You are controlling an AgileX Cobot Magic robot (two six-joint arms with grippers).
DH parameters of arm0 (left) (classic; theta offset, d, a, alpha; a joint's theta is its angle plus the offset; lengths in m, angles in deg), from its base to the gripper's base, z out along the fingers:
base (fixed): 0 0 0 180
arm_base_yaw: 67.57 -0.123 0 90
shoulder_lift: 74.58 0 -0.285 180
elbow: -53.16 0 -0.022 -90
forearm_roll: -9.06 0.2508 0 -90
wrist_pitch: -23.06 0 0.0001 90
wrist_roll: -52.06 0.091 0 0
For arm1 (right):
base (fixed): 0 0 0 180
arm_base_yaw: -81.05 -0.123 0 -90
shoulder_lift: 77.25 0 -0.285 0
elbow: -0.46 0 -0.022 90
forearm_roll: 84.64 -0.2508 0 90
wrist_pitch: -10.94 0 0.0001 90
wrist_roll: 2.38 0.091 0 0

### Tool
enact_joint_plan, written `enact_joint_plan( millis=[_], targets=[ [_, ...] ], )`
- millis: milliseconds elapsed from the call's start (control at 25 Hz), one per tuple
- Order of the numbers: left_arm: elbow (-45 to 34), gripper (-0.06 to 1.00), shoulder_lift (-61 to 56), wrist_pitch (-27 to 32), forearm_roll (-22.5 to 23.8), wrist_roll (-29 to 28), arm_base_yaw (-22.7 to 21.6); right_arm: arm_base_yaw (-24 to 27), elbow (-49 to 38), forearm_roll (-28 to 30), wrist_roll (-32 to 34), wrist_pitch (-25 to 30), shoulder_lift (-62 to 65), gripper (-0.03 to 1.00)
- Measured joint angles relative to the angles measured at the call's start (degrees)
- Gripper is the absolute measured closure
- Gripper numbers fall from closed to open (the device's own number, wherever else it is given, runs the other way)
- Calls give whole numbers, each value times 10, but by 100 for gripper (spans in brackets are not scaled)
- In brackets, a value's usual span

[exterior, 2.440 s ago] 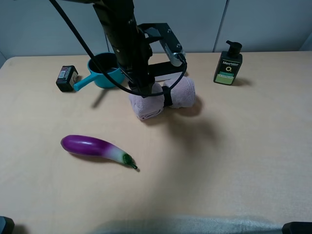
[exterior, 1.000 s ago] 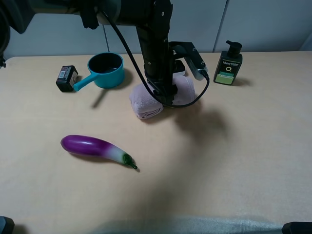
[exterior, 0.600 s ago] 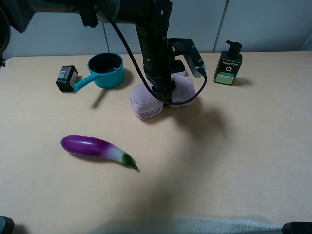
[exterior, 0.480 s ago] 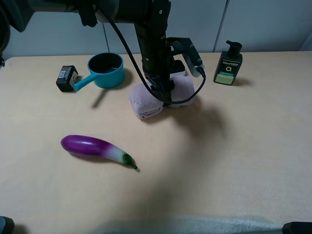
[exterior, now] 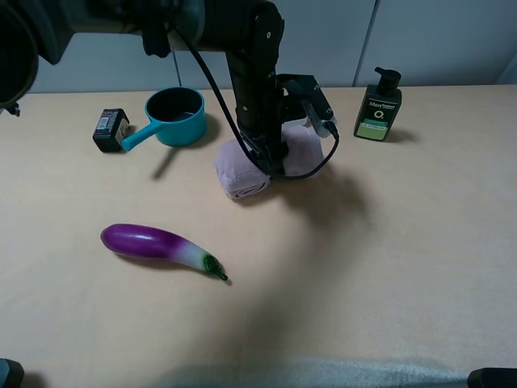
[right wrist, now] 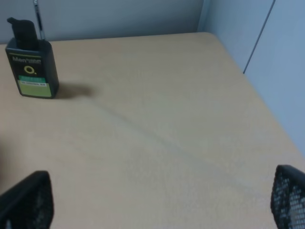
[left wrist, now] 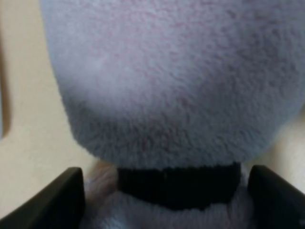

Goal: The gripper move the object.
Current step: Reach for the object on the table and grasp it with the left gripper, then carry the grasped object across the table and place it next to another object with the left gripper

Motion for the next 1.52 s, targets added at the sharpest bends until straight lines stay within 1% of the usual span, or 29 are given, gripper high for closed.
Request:
enact_joint_plan(
  millis=[1080, 1160, 1320, 1520],
  targets=[
    [10, 18, 28, -7, -4, -4, 2, 0, 0, 0, 0, 0, 0, 27],
    [10, 21, 28, -7, -4, -5, 2, 0, 0, 0, 0, 0, 0, 27],
    [10, 30, 28, -4, -4, -6, 2, 0, 0, 0, 0, 0, 0, 27],
    [10, 33, 28, -3, -5, -7, 2, 0, 0, 0, 0, 0, 0, 27]
  ],
)
